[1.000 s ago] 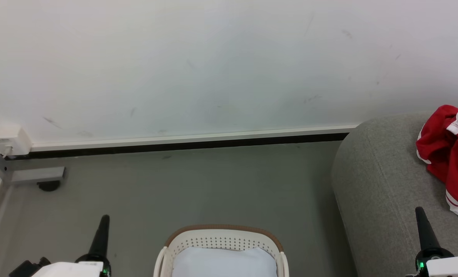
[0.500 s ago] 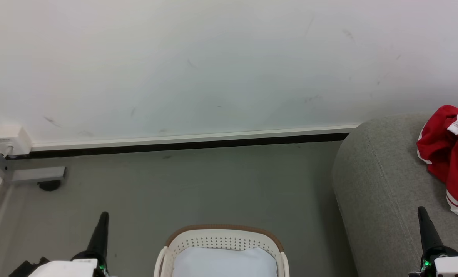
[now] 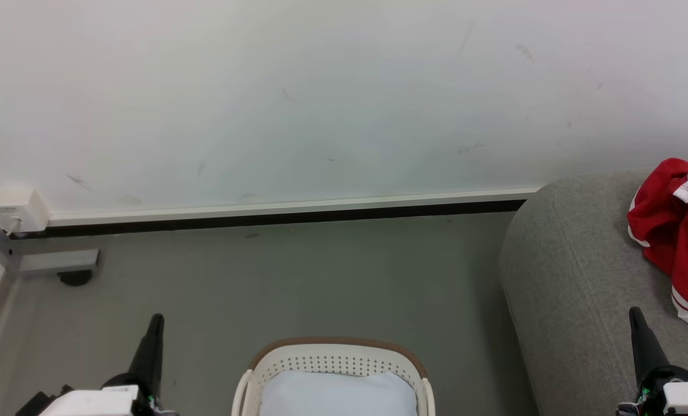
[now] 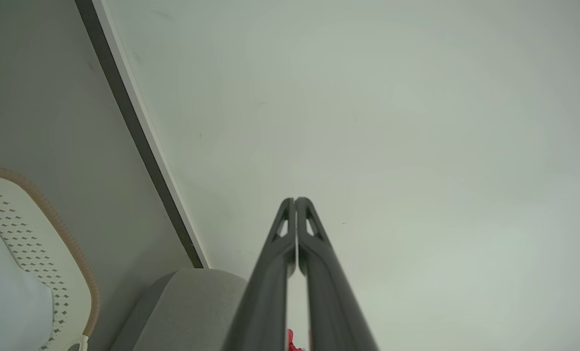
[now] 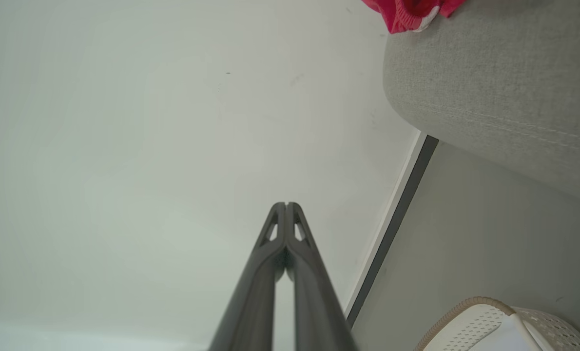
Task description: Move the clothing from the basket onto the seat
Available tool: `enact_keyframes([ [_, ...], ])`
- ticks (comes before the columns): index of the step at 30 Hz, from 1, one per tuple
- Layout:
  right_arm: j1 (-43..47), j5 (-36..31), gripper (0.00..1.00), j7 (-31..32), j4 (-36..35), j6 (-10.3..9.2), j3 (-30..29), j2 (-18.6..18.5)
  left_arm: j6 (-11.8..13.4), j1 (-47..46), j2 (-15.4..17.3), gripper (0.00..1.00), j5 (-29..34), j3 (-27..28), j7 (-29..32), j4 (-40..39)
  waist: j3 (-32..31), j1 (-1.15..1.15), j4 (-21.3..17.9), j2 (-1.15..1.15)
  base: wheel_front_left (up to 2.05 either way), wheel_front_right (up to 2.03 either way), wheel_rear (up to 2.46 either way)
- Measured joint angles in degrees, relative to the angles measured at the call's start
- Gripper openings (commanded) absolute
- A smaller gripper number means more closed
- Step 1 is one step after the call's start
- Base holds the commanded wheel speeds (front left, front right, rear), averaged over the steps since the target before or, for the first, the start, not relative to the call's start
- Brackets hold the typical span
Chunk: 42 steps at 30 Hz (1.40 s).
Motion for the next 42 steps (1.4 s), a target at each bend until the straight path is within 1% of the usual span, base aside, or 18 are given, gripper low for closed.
enact_keyframes([
  [13, -0.26, 4.66, 0.00, 1.47, 0.31, 0.01, -0.98, 0.19, 0.00, -0.36, -0.04, 0.00, -4.46, 0.34, 1.23, -0.21, 0.01, 0.00, 0.12, 0.00, 0.00, 0.00, 0.00],
  [42, -0.30, 4.75, 0.00, 1.77, 0.33, 0.01, -1.35, 0.43, 0.00, -0.38, -0.05, 0.00, -4.57, 0.35, 1.23, -0.23, 0.01, 0.00, 0.12, 0.00, 0.00, 0.00, 0.00],
])
